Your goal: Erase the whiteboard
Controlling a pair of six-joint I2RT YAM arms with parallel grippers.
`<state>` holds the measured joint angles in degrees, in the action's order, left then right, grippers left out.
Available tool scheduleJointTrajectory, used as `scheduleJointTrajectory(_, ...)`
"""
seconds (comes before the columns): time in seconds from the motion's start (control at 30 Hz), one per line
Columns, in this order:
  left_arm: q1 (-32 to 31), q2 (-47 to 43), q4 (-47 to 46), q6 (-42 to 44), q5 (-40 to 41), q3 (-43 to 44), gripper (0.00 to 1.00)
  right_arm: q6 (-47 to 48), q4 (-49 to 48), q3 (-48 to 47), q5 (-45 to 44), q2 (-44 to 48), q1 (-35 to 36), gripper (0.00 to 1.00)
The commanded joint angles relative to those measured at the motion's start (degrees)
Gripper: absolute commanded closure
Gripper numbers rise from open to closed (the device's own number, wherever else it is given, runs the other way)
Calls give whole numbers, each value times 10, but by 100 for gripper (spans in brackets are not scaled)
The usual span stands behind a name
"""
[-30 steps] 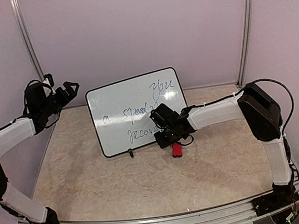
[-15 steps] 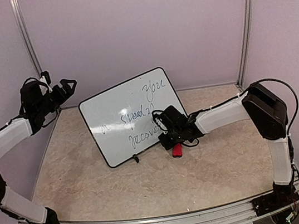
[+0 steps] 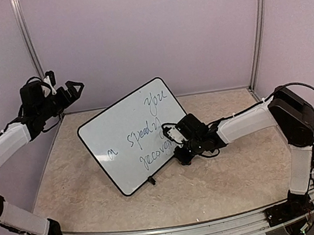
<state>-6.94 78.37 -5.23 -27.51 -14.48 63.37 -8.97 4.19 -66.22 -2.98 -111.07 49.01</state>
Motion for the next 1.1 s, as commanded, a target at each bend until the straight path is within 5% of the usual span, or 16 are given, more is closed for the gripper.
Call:
scheduleJointTrajectory(0.0,-32,-6,29,27,15,19,1,17,5,17,34,21,10,100)
scheduleJointTrajectory(0.27,-45,-17,0,31,16,-13,1,5,17,5,5,25,10,64)
scheduleJointTrajectory(0.6,-43,-27,-19,28,15,-25,1,-44,53,14,-31,90,10,48)
scheduleJointTrajectory(0.8,-34,-26,-9,16,16,2,1,-119,113,10,-106,115,10,33)
scheduleJointTrajectory(0.93,-27,-21,-8,18,12,5,1,-164,139,19,-140,116,10,15)
scheduleJointTrajectory(1.07,-22,-34,-37,9,4,-32,1,-188,141,34,-152,108,10,9)
